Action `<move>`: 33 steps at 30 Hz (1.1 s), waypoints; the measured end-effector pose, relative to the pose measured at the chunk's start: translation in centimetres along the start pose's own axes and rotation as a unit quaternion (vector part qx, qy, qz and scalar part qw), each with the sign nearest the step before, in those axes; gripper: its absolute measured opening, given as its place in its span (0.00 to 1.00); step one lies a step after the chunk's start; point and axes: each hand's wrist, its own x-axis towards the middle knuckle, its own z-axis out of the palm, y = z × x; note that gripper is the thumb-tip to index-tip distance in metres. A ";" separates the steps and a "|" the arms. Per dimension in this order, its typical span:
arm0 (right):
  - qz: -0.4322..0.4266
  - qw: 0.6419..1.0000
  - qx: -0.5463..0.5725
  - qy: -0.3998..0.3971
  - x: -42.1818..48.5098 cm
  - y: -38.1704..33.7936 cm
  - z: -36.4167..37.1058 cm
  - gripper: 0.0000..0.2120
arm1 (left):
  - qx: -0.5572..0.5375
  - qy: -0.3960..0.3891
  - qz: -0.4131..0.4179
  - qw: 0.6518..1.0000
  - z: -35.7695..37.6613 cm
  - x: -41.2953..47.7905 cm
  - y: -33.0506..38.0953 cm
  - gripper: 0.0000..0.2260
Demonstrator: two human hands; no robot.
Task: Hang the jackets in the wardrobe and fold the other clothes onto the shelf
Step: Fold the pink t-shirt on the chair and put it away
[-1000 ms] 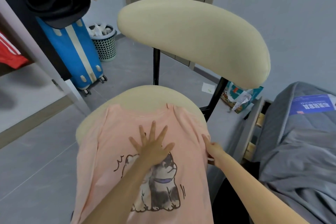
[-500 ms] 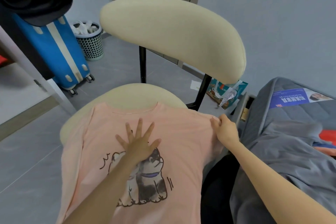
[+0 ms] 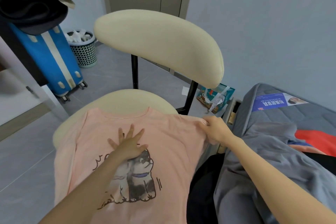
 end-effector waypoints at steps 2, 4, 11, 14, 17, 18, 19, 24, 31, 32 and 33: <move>-0.014 1.000 0.000 -0.003 0.2 -3.3 0.1 0.20 | -0.018 -0.001 0.019 1.000 -0.4 -0.8 -0.6 0.29; 0.006 0.990 0.118 -0.078 0.5 -6.7 0.6 0.18 | -0.049 0.018 0.031 0.998 -0.7 -1.9 -1.3 0.27; 0.078 0.919 0.343 -0.178 -0.1 -9.5 2.7 0.14 | -0.247 0.136 0.019 0.959 -1.6 -5.0 -2.2 0.16; 0.071 0.945 0.281 -0.152 -0.5 -7.7 4.1 0.14 | -0.281 0.137 -0.028 0.950 -1.5 -5.2 -1.2 0.18; 0.028 0.968 0.220 -0.119 -0.4 -6.7 5.6 0.18 | -0.327 0.100 -0.058 0.938 -0.3 -5.4 0.4 0.29; 0.016 0.973 0.201 -0.112 -0.2 -6.7 6.1 0.19 | -0.340 0.099 -0.065 0.933 0.3 -5.4 0.9 0.32; 0.010 0.977 0.183 -0.109 0.1 -6.7 6.5 0.20 | -0.341 0.106 -0.066 0.932 0.8 -5.3 1.1 0.33; 0.015 0.992 0.080 -0.100 2.6 -7.3 8.6 0.21 | -0.286 0.144 -0.042 0.946 2.0 -4.5 0.4 0.28; 0.041 0.996 -0.022 -0.072 3.6 -8.0 10.2 0.17 | -0.322 0.152 0.000 0.935 1.3 -4.1 -1.1 0.23; 0.035 0.997 -0.030 -0.061 3.4 -8.2 10.2 0.18 | -0.330 0.165 0.004 0.929 0.9 -4.3 -1.3 0.22; 0.023 0.998 -0.032 -0.048 3.0 -8.4 10.2 0.18 | -0.336 0.183 0.011 0.924 0.4 -4.7 -1.7 0.20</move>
